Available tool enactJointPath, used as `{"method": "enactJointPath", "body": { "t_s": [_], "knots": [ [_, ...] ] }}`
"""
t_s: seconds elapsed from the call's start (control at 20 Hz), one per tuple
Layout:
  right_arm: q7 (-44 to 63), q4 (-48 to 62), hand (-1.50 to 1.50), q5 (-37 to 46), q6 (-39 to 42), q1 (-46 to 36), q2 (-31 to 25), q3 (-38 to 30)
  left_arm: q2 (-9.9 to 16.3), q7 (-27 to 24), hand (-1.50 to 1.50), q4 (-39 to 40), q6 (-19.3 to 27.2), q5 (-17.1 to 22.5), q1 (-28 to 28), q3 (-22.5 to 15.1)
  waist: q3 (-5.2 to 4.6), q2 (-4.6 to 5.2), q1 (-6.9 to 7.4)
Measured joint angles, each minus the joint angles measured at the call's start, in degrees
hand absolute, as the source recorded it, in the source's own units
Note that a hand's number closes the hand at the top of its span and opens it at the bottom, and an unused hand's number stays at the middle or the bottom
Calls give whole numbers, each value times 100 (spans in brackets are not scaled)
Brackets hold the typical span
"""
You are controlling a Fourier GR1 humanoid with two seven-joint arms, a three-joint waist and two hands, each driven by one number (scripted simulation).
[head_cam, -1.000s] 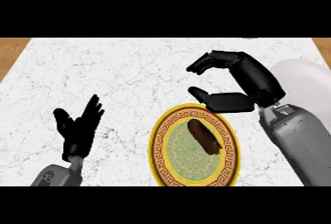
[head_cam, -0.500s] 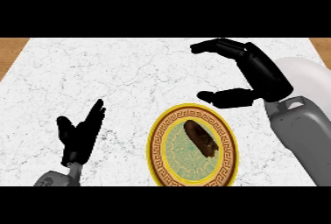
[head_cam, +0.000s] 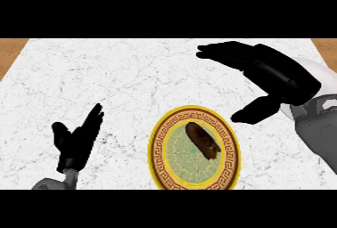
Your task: Pick the sweet potato from the plate and place it in the plate
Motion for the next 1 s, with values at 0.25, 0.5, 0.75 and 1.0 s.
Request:
{"method": "enactJointPath", "body": {
  "t_s": [0.25,0.5,0.75,1.0],
  "knots": [
    [924,-412,-150,424,816,-270,-82,617,-10,-18,0,-3,-74,12,45,53,-2,2,5],
    [1981,-883,-150,979,1218,-212,243,1194,-67,-14,0,-67,-51,-67,93,64,8,4,6],
    [2547,-1084,-150,1570,1383,87,667,1584,-96,13,0,-62,-152,-110,108,137,12,18,14],
    [2809,-884,-150,2211,1442,311,1054,1839,-168,133,0,-93,-182,-165,105,198,14,27,29]
  ]
}}
